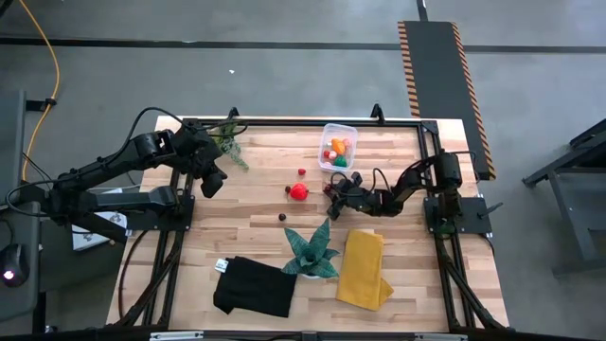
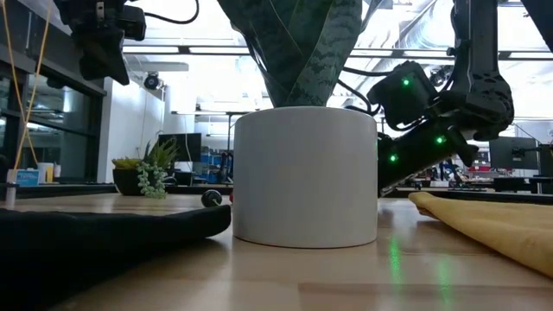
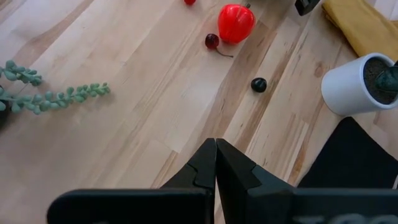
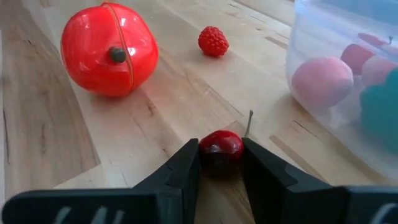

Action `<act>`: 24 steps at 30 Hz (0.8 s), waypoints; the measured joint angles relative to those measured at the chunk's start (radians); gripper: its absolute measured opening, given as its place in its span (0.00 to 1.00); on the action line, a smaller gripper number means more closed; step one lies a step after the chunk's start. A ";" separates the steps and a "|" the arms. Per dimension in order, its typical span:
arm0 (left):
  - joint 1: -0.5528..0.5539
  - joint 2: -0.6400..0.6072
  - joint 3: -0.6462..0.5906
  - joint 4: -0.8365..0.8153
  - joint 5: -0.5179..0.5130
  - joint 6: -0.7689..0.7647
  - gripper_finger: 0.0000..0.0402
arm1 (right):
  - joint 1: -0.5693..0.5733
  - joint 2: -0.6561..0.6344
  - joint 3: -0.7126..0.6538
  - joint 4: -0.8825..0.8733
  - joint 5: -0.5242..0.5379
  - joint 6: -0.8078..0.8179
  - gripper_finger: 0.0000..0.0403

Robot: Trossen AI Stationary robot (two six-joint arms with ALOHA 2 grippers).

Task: Pick and placing Produce into tupperware
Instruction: Put the right red cherry into the transparent container

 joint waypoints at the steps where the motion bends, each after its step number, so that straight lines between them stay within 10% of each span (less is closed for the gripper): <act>1: 0.000 0.000 0.000 0.000 0.000 0.000 0.00 | 0.000 0.000 0.000 0.004 0.000 0.000 0.23; 24: 0.000 0.000 0.000 0.001 0.000 -0.001 0.00 | 0.047 -0.017 -0.001 -0.024 0.027 0.034 0.23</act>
